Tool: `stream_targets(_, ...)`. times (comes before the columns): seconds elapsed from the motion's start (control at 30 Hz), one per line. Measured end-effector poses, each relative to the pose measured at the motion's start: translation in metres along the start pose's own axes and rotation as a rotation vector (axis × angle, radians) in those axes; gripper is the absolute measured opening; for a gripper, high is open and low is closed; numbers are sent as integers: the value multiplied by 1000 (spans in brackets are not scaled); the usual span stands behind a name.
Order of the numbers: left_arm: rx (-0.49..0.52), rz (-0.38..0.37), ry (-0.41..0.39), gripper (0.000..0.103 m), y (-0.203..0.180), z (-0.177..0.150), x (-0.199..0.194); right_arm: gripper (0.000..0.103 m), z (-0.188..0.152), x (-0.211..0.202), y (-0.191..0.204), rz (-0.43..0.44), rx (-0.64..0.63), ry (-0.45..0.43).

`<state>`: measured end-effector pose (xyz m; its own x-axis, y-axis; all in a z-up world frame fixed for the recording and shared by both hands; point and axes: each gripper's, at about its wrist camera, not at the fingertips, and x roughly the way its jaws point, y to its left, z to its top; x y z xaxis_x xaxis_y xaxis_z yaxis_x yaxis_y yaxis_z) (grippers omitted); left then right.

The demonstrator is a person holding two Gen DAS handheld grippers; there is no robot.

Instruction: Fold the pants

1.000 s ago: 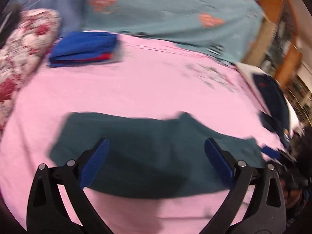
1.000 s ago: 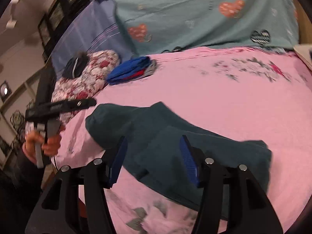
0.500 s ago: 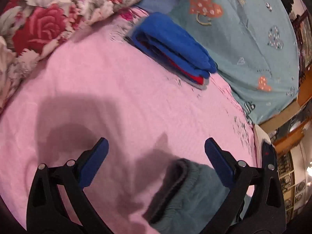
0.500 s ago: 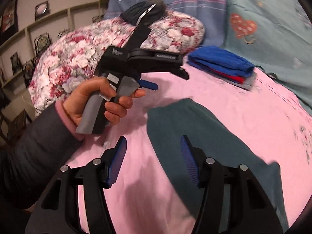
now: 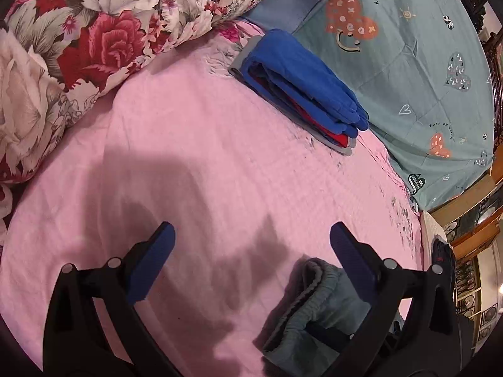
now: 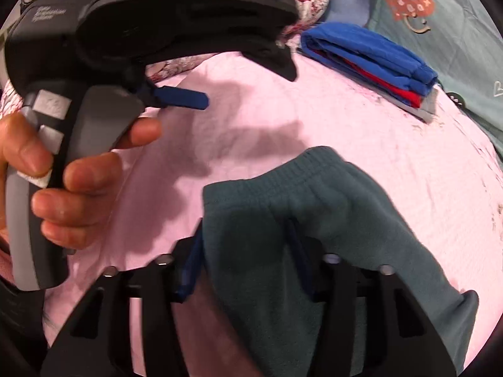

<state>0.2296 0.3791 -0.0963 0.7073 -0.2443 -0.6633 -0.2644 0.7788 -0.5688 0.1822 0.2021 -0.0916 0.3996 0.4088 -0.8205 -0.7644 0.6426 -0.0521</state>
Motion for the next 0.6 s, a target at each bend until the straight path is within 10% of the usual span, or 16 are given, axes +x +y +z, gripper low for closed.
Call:
stream_targets(0.1, 3, 1, 9, 100, -1, -1, 1, 13, -1, -6, -15, -3, 63, -19)
stream_targets(0.6, -12, -290, 394, 101, -29, -30, 27, 11, -15, -51, -37, 43, 167, -200)
